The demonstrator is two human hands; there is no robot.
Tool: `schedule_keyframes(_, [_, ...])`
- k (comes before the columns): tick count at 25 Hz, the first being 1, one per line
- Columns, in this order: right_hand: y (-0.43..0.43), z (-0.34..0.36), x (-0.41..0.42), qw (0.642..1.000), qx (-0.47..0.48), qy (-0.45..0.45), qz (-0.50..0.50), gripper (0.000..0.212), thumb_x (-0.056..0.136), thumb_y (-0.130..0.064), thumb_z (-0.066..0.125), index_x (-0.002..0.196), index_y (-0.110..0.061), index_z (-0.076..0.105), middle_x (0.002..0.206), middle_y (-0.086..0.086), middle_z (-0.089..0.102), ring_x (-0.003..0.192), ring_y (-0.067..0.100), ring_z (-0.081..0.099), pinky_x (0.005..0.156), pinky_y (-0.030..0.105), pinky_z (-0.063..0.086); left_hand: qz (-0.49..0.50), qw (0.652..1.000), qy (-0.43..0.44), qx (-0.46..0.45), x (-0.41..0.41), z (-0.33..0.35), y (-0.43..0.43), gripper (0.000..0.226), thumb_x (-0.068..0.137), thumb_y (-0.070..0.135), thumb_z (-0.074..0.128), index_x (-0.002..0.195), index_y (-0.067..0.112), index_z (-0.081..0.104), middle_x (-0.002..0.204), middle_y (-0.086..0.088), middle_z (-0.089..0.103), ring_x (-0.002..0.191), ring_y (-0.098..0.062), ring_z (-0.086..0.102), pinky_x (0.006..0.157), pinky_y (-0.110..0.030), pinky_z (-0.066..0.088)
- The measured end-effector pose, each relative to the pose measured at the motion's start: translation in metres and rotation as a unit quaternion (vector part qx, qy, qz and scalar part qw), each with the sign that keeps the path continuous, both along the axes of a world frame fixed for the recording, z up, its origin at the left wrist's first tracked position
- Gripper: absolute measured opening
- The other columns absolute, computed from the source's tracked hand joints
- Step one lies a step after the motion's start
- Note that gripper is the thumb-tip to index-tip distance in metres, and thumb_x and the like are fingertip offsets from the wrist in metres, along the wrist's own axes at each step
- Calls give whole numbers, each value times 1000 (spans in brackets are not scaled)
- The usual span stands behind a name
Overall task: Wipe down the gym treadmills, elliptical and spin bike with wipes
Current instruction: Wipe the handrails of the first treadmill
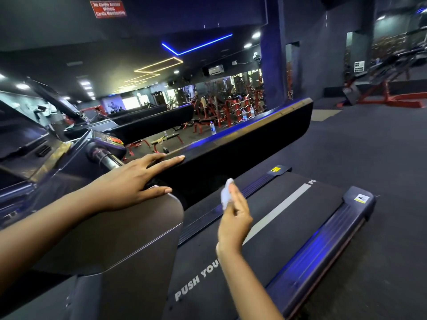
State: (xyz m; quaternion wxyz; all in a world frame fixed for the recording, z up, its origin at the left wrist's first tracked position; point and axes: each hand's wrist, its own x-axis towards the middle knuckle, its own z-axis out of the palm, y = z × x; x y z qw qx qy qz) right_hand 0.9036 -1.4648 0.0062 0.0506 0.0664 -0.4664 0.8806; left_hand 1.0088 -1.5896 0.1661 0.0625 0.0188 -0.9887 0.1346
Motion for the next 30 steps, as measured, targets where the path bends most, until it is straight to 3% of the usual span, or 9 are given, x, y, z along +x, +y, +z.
schedule_keyframes(2, [1, 4, -13, 1000, -6, -21, -3, 47, 89, 13, 44, 106, -26, 65, 106, -18, 61, 103, -3, 57, 83, 0, 39, -10, 1000, 12, -4, -1, -1, 1, 79, 60, 92, -8, 133, 64, -17, 151, 3, 26, 132, -17, 38, 103, -28, 34])
schedule_keyframes(5, [-11, 2, 19, 1000, 6, 9, 4, 52, 88, 14, 47, 101, -33, 64, 98, -17, 60, 93, -7, 58, 81, 3, 40, -25, 1000, 19, 1, -1, -4, -1, 72, 62, 91, -7, 129, 68, -21, 149, 1, 28, 131, -19, 40, 103, -31, 35])
schedule_keyframes(10, [-18, -9, 63, 994, 37, 99, 15, 55, 79, 22, 49, 103, -25, 67, 95, -22, 66, 96, -10, 59, 85, 4, 41, -33, 999, 30, -2, -1, -6, -2, 73, 60, 91, -10, 128, 67, -23, 149, 0, 28, 130, -21, 40, 103, -34, 36])
schedule_keyframes(12, [-3, 1, 48, 990, 47, 129, -27, 53, 78, 20, 48, 105, -22, 67, 100, -24, 65, 97, -11, 59, 86, 6, 42, -34, 999, 30, -3, -1, -6, -2, 73, 58, 92, -12, 127, 68, -24, 149, 1, 27, 131, -20, 39, 103, -35, 38])
schedule_keyframes(16, [34, 47, -39, 978, 67, 148, -129, 43, 83, 14, 42, 114, -4, 65, 118, 0, 63, 104, -9, 56, 88, 4, 40, -37, 999, 29, -5, -2, -7, -2, 74, 55, 91, -15, 125, 68, -28, 149, -1, 27, 129, -21, 41, 104, -37, 39])
schedule_keyframes(19, [39, 66, -99, 977, 127, 92, -143, 41, 89, 10, 41, 118, -7, 64, 120, 7, 63, 112, 15, 58, 81, -2, 36, -34, 999, 30, -1, -2, -7, -1, 73, 55, 91, -16, 124, 68, -29, 149, -2, 28, 128, -23, 42, 104, -38, 39])
schedule_keyframes(21, [32, 63, -108, 983, 124, 93, -101, 36, 92, 7, 42, 120, -4, 61, 123, 8, 61, 116, 19, 56, 77, -6, 35, -33, 999, 31, 1, -3, -8, -1, 72, 55, 91, -17, 123, 69, -30, 149, -2, 28, 128, -23, 42, 104, -38, 39])
schedule_keyframes(26, [0, 38, -50, 959, 165, 187, -137, 38, 83, 13, 48, 117, 2, 62, 112, 15, 65, 101, 25, 62, 84, -5, 34, -31, 999, 30, 1, -2, -7, 0, 74, 54, 91, -19, 123, 68, -31, 150, -1, 27, 128, -22, 42, 102, -34, 41])
schedule_keyframes(30, [-1, 21, -8, 899, 238, 334, -151, 43, 71, 9, 54, 111, -4, 67, 105, 7, 68, 97, 10, 58, 92, 2, 34, -23, 999, 24, -1, -2, -7, 2, 76, 53, 91, -21, 124, 66, -31, 152, 0, 24, 131, -19, 39, 103, -31, 38])
